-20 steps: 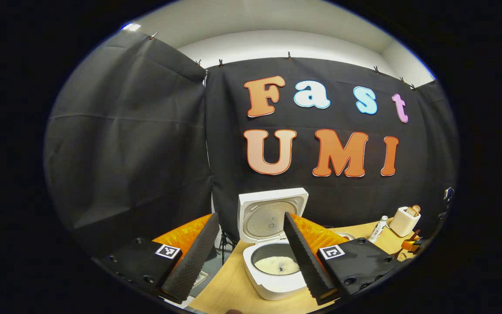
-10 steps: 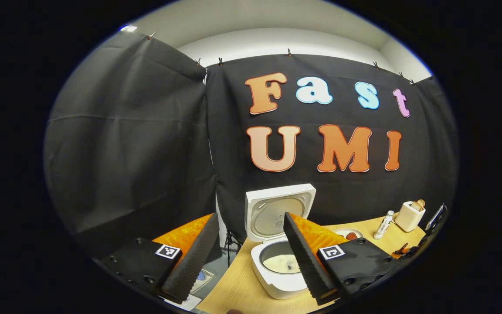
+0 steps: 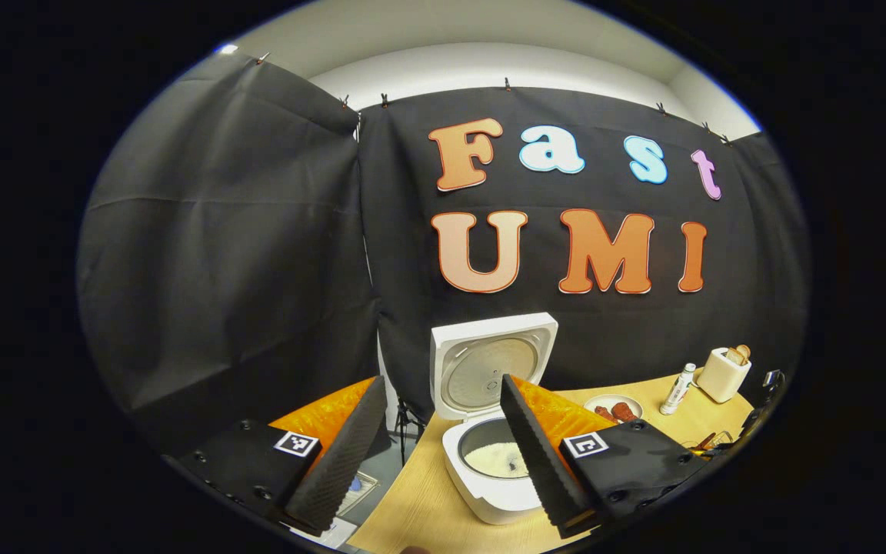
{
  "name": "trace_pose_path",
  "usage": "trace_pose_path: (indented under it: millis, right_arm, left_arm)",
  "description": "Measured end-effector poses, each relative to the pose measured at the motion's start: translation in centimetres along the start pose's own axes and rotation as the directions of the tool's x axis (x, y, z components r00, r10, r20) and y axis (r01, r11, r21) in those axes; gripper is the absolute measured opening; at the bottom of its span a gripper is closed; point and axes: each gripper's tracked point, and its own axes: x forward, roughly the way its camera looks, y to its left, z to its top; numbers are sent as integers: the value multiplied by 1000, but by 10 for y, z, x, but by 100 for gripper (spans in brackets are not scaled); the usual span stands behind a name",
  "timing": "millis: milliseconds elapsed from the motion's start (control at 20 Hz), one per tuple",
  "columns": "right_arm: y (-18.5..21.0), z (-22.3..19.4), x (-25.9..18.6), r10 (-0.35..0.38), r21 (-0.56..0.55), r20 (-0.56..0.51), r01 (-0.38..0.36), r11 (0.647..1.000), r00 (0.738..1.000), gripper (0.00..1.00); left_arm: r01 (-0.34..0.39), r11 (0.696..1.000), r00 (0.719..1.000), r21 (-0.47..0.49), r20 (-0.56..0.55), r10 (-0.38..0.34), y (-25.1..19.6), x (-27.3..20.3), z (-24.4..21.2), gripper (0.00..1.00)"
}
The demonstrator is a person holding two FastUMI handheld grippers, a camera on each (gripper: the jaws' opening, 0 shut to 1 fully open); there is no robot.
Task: Close the left gripper, press the button to open the rice cooker; take a wooden spoon from the chopstick holder with the right hand, scoop a spoonful of rice and pour it into the rice cooker, then put the wooden spoon back into the chopstick holder.
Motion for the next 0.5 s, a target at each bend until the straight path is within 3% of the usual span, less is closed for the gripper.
trace_pose_path:
  millis: [100, 300, 500]
  right_arm:
    - [3, -8, 1, 30, 157, -38, -23, 987, 999, 1]
    - [-16, -13, 8, 3, 392, -82, 30, 920, 997, 1]
    - [-21, -18, 10, 40, 531, -104, 21, 847, 994, 1]
  left_arm:
    - [9, 1000, 1000, -4, -3, -9, -4, 0, -2, 100]
    - [18, 1000, 1000, -2, -8, -18, -7, 1, -2, 100]
    - [25, 1000, 1000, -11, -12, -25, -9, 0, -5, 100]
